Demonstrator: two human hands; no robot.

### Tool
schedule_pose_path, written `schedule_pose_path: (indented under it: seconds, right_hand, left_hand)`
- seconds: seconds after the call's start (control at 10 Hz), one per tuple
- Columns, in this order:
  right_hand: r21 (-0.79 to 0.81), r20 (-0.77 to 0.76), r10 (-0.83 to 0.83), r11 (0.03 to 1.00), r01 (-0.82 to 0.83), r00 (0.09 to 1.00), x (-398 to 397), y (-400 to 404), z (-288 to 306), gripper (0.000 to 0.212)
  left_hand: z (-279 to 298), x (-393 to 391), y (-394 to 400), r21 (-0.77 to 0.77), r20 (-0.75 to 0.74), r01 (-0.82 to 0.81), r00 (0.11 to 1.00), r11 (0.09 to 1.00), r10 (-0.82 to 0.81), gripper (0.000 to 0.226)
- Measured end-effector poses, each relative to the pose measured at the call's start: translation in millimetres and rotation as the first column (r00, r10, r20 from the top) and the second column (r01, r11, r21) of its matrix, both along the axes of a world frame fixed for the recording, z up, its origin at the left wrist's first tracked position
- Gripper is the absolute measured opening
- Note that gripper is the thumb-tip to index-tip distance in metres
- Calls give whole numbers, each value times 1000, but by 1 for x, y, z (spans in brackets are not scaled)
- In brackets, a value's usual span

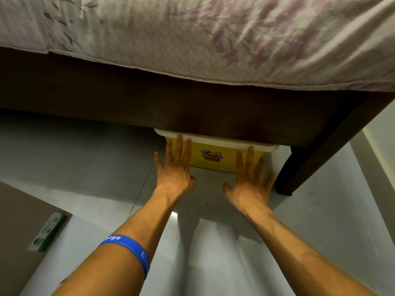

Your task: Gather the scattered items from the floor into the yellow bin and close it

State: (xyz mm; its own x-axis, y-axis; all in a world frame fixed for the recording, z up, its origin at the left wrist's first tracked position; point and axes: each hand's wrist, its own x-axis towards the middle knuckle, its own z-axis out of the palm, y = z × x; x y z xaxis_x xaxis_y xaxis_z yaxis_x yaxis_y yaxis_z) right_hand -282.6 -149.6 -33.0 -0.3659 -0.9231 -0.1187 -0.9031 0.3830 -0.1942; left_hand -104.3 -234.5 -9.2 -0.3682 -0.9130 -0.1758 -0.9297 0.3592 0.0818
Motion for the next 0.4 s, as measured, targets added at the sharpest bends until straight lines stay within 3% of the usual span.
schedule_pose_path:
  seconds: [0.4]
  right_hand:
    - [3, -61, 14, 1000, -14, 998, -14, -6, -1, 94]
  left_hand:
    - [3, -6, -5, 40, -46, -13, 999, 999, 15, 108]
